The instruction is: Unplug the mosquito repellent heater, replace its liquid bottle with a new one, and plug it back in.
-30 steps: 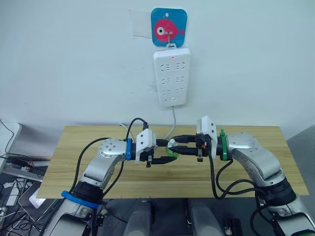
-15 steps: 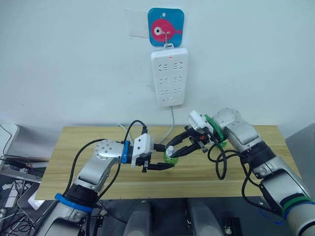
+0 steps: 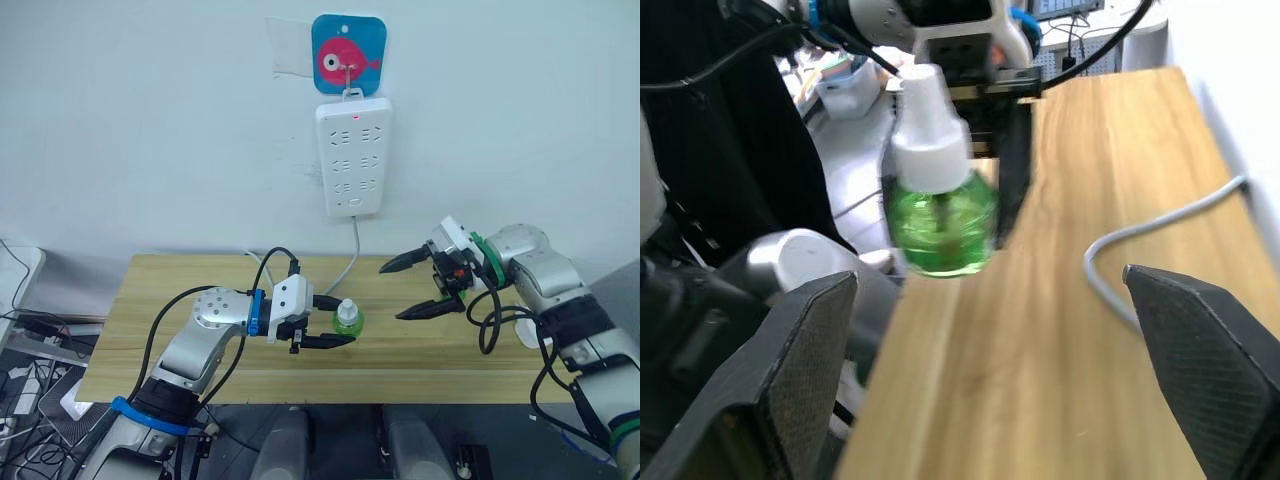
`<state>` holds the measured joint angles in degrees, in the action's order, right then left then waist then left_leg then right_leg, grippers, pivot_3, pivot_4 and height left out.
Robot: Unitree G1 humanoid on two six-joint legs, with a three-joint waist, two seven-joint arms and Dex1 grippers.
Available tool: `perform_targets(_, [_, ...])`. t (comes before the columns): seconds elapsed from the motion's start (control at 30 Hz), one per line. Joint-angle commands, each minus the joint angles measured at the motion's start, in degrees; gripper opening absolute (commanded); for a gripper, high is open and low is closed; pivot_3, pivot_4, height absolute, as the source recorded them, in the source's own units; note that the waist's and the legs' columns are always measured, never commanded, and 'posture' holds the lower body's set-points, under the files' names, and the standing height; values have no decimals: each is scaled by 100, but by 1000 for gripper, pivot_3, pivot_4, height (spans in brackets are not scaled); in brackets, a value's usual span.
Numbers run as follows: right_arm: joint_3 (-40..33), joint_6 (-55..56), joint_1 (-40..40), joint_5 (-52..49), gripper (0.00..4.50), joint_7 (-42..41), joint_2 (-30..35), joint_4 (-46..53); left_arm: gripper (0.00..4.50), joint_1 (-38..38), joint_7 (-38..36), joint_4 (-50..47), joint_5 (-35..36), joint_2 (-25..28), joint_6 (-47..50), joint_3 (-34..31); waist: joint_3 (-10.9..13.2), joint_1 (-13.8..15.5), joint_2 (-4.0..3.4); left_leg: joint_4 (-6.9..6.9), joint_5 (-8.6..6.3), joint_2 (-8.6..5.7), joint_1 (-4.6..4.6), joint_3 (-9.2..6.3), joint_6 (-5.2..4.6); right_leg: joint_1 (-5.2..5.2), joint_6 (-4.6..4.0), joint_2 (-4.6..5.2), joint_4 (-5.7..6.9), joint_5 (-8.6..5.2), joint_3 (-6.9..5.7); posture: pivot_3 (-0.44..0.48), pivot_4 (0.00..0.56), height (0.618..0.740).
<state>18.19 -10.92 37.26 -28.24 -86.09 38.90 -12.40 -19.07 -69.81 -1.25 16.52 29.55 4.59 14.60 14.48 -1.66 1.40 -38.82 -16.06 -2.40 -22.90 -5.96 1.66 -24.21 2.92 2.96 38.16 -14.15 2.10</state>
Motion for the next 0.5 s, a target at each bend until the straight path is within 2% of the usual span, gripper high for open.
perform_targets(0.03, [-365,-455,-438,-113,4454,858,-228,1183,2188,-143,158,91,28,-122,-82,-131,0,-21,0,0,-1,0,1,-1,-2,1,0,0,4,0,0,-4,231,740])
perform_targets(0.23, [-276,-907,-1004,330,4454,2350,-995,2216,2188,-258,199,210,17,-157,-96,-135,0,-18,0,-2,-1,0,5,-1,-2,-2,0,-1,23,0,0,-13,230,740])
perform_targets(0.4, [-96,-1069,-970,739,4454,3000,-1430,2288,2188,-296,182,245,-5,-161,-132,-114,0,-17,0,-3,1,-2,5,-2,2,-2,0,-1,23,0,-3,-14,224,740])
perform_targets(0.5, [-138,-1083,-961,912,4454,3119,-1433,2227,2188,-352,182,268,-7,-174,-127,-119,0,-16,0,-3,2,-3,4,-1,3,-5,0,-2,24,0,-2,-11,217,740])
